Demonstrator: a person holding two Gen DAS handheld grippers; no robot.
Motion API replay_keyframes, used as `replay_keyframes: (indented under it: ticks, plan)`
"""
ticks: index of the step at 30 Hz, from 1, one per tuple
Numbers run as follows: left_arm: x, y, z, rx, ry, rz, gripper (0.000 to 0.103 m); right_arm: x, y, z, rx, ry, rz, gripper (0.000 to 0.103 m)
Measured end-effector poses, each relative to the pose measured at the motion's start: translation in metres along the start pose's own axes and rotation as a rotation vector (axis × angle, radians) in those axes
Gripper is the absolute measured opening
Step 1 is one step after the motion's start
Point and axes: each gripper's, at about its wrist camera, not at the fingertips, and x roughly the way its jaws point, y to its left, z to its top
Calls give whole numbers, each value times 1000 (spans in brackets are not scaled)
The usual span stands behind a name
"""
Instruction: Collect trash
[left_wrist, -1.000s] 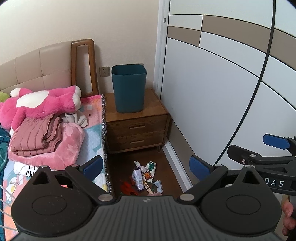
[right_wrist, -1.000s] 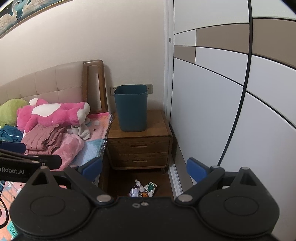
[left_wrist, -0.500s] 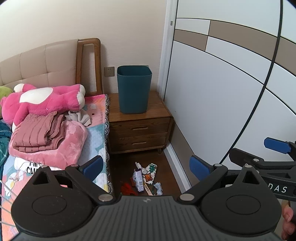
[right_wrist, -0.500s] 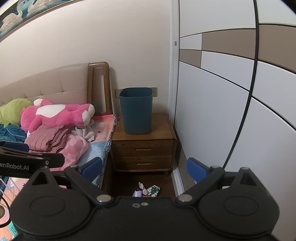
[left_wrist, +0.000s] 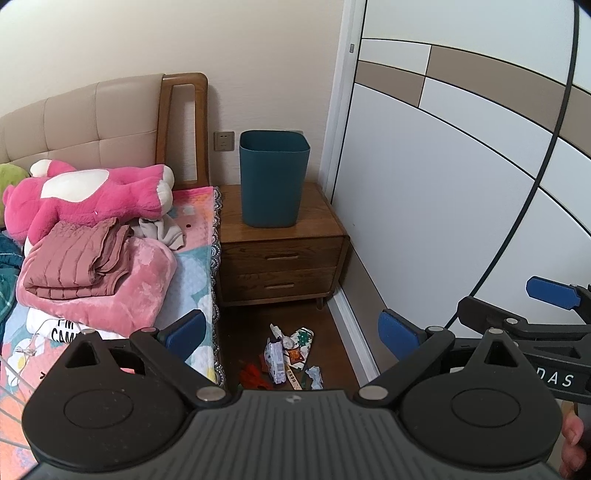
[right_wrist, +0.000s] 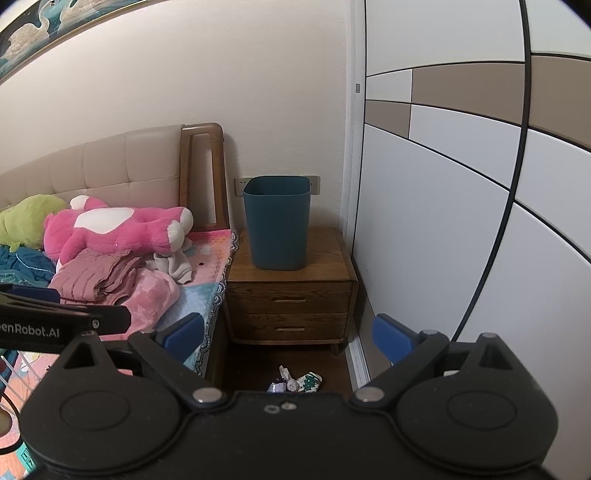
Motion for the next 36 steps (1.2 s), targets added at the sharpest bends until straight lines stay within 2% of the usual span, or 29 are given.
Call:
replay_keyframes:
  ticks: [10, 18, 22, 29, 33, 36]
  plan:
    - [38, -12, 22, -16, 31, 8, 100, 23, -18, 6, -16, 5, 26, 98]
    - [94, -16, 49, -37, 78, 49, 100, 77, -40, 27, -38, 37, 80, 98]
    - [144, -16, 69, -64, 111, 70, 100, 125, -59, 41, -54, 60, 117, 98]
    - [233, -4, 95, -104, 152, 193, 100, 230, -98, 67, -12, 36, 318, 98]
    - [291, 17, 94, -134, 208, 235, 100, 275, -102, 72, -15, 62, 446, 97]
    - [341, 39, 82, -158, 267, 240, 100, 308, -105, 69, 4, 94, 445, 98]
